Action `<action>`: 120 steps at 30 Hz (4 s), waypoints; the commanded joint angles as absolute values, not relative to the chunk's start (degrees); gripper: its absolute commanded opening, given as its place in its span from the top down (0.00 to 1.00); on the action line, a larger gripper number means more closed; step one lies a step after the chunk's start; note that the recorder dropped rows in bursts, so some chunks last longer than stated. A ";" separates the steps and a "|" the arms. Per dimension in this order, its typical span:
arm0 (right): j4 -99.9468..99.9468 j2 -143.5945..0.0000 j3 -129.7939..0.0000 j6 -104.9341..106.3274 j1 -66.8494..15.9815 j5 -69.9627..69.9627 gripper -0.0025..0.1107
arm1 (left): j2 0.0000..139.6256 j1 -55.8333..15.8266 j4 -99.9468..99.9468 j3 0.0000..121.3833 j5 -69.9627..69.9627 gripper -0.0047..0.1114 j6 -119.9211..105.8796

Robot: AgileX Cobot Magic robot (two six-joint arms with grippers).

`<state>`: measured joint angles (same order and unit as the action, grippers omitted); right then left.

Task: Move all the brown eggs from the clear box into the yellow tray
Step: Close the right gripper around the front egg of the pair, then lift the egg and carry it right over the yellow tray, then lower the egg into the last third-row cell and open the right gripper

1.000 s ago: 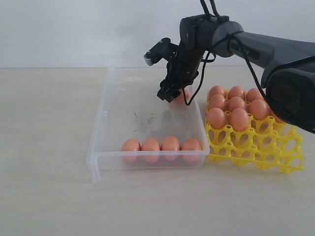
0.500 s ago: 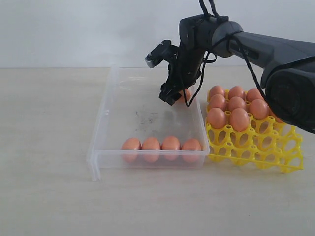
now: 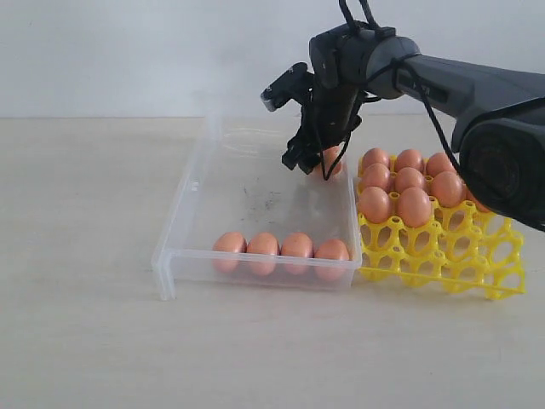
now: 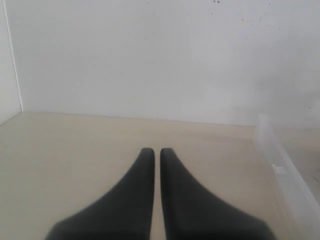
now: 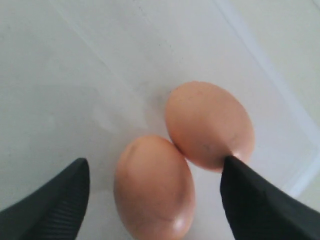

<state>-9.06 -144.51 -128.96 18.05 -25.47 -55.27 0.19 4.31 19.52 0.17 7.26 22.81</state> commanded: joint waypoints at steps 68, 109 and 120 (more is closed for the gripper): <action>-39.78 -118.03 -48.09 -21.71 -5.01 69.96 0.98 | 0.00 3.99 19.42 0.00 7.38 0.93 22.86; -33.21 -117.75 -27.42 -18.10 6.36 69.96 0.98 | 0.00 3.99 19.42 0.00 7.38 0.93 22.86; -32.89 -117.75 -27.55 -20.24 6.36 69.96 0.94 | 0.00 3.99 19.42 0.00 7.38 0.93 22.86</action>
